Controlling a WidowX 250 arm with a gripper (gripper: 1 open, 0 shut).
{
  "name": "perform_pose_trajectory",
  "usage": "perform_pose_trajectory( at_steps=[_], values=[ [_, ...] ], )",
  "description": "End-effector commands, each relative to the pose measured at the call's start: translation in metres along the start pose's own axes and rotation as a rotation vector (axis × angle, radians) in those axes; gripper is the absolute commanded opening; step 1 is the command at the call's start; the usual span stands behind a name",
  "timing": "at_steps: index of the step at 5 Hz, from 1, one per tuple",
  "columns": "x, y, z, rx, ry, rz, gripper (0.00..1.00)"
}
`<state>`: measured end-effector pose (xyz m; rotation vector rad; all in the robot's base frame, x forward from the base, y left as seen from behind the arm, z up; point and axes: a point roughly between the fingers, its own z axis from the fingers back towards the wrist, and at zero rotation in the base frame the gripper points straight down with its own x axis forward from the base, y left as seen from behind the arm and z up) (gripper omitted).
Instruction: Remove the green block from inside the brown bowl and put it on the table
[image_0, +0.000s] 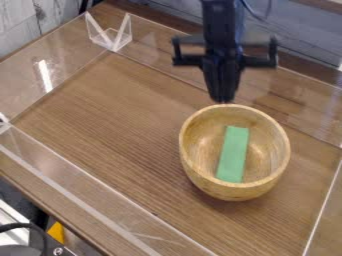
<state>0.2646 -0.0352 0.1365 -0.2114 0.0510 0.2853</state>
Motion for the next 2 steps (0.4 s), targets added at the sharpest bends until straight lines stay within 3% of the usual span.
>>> perform_pose_trajectory(
  at_steps=[1,2],
  values=[
    [-0.0002,0.0011,0.0180,-0.014,-0.052,-0.015,0.00],
    [-0.0062,0.0017,0.0116,-0.001,-0.041,-0.021,1.00]
  ],
)
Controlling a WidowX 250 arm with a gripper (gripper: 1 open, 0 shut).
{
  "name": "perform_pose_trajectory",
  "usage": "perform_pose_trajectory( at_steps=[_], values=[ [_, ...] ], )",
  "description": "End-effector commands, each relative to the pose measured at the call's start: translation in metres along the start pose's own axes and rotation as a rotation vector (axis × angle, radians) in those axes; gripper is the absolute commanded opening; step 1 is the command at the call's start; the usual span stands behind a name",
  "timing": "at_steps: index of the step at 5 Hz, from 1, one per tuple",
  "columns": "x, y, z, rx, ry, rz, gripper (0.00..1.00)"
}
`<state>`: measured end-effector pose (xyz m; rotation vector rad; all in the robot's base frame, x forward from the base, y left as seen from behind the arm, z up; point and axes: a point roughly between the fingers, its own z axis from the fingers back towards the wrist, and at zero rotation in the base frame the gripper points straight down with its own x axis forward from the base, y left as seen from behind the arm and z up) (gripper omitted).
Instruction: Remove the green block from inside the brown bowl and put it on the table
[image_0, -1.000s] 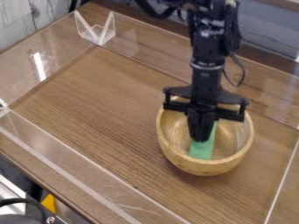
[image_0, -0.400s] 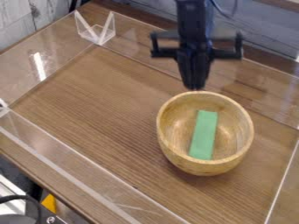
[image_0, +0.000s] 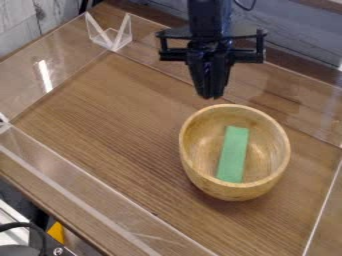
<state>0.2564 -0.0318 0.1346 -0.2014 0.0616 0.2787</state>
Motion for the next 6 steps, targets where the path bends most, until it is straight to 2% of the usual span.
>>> perform_pose_trajectory(
  at_steps=[1,3,6],
  values=[
    [-0.007,-0.006,0.000,0.003,-0.036,-0.023,1.00],
    [-0.010,-0.019,-0.029,0.023,-0.054,-0.035,1.00],
    [-0.007,-0.030,-0.067,0.049,-0.081,-0.033,1.00]
  ],
)
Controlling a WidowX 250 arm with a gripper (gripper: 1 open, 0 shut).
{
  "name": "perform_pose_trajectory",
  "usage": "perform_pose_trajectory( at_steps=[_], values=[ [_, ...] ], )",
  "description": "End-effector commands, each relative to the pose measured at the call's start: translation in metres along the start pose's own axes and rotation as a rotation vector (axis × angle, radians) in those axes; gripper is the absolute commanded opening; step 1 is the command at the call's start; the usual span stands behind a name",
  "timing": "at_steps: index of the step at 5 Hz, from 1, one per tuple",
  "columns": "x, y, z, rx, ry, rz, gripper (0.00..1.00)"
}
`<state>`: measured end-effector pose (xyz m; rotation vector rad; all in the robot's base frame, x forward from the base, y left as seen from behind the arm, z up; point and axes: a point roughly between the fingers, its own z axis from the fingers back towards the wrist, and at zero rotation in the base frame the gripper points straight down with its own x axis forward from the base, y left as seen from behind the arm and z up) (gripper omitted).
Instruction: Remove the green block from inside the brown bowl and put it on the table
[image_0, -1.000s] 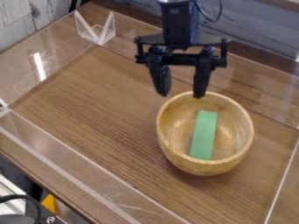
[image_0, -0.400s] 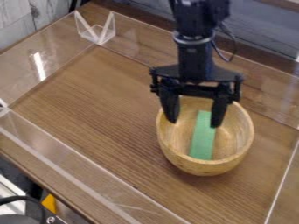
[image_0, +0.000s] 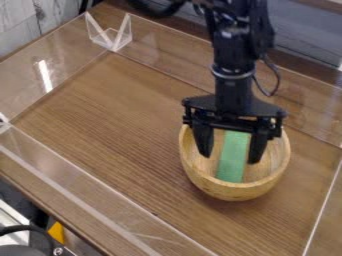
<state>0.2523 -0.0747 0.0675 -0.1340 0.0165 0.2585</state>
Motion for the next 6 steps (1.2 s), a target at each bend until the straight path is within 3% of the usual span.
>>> perform_pose_trajectory(
  at_steps=[1,3,4,6],
  values=[
    [0.004,-0.004,-0.002,-0.002,-0.033,-0.002,1.00],
    [0.006,-0.005,-0.018,0.011,-0.037,0.020,1.00],
    [0.007,-0.004,-0.020,0.011,-0.040,0.029,0.00],
    [0.008,-0.006,0.012,-0.036,-0.075,0.019,0.00]
  ],
)
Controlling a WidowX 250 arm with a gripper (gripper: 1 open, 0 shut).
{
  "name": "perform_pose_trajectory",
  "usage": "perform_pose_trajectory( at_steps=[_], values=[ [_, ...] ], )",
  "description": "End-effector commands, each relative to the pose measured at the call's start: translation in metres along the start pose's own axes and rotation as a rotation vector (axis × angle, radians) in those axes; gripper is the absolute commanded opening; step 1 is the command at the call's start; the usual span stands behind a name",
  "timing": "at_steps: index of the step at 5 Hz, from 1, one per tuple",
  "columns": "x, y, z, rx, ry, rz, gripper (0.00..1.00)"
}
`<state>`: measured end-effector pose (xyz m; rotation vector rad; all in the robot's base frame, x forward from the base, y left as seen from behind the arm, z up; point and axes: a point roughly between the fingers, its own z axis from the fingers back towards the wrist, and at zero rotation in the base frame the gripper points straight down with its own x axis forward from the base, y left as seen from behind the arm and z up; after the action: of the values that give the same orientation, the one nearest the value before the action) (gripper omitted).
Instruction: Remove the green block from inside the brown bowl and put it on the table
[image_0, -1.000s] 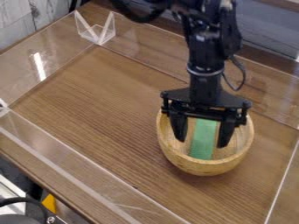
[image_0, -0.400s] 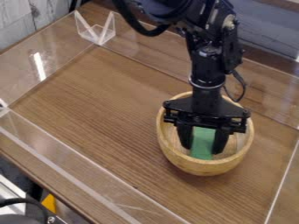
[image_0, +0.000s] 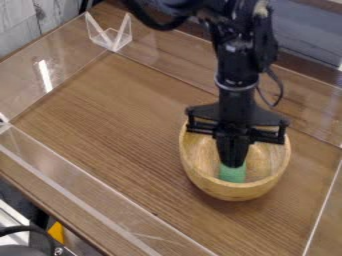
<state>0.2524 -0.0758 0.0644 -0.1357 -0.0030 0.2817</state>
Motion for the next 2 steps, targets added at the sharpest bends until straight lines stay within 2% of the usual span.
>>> perform_pose_trajectory(
  at_steps=[1,2],
  values=[
    [0.012,-0.002,0.039,-0.066,-0.082,0.013,0.00],
    [0.019,0.008,0.069,-0.094,-0.116,0.023,0.00]
  ],
)
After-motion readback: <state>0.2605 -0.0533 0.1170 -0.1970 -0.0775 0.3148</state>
